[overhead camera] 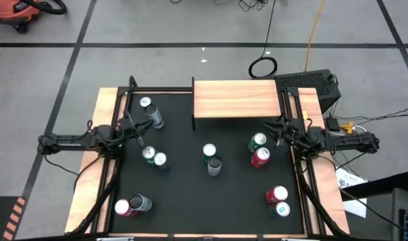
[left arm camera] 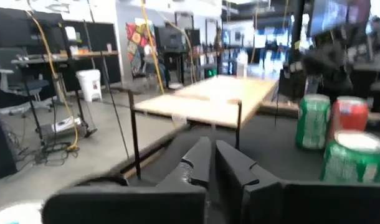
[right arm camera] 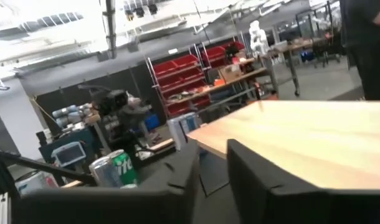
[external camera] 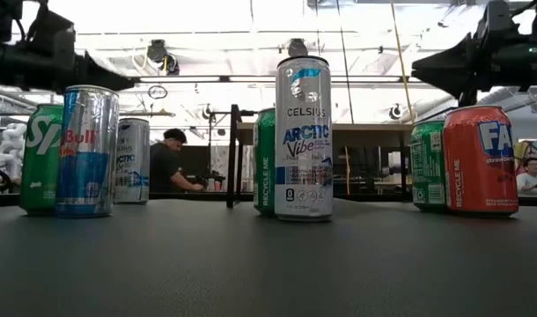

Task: Place canned beverage on shelf
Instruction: Put the top white blue soda can on the shelf

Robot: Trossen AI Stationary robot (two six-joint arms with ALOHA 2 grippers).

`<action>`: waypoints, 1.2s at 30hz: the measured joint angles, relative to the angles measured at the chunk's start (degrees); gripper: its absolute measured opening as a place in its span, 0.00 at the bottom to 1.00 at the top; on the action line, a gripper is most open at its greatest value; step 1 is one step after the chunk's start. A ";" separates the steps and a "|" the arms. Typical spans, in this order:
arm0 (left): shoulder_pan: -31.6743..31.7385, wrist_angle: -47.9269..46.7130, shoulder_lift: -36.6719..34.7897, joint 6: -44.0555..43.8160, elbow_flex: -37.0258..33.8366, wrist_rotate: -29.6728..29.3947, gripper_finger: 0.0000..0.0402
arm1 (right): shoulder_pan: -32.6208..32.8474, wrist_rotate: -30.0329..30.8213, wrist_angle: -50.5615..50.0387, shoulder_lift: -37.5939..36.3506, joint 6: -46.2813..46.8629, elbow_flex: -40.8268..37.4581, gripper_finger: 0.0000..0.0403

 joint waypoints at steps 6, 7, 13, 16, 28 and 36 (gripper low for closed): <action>2.66 -1.85 0.55 -0.01 2.43 -0.74 0.28 | 0.00 1.48 3.74 6.13 0.14 2.00 0.48; 3.35 -1.94 0.95 -0.01 2.78 -0.81 0.31 | 0.00 2.59 2.86 7.36 -0.46 2.75 0.52; 8.58 -3.18 6.12 -0.07 6.88 -0.58 0.45 | -0.04 10.79 3.66 16.10 -6.03 13.00 0.68; 10.38 -3.10 10.09 -1.41 8.69 0.51 0.45 | -0.02 13.77 2.61 21.00 -8.29 17.74 0.70; 11.04 -19.43 19.21 -4.63 20.09 -1.35 0.51 | -0.03 15.21 1.50 30.22 -16.09 23.63 0.71; 14.04 -23.77 23.70 -7.56 22.63 -0.17 0.78 | -1.71 19.51 8.59 30.22 -27.46 23.64 0.71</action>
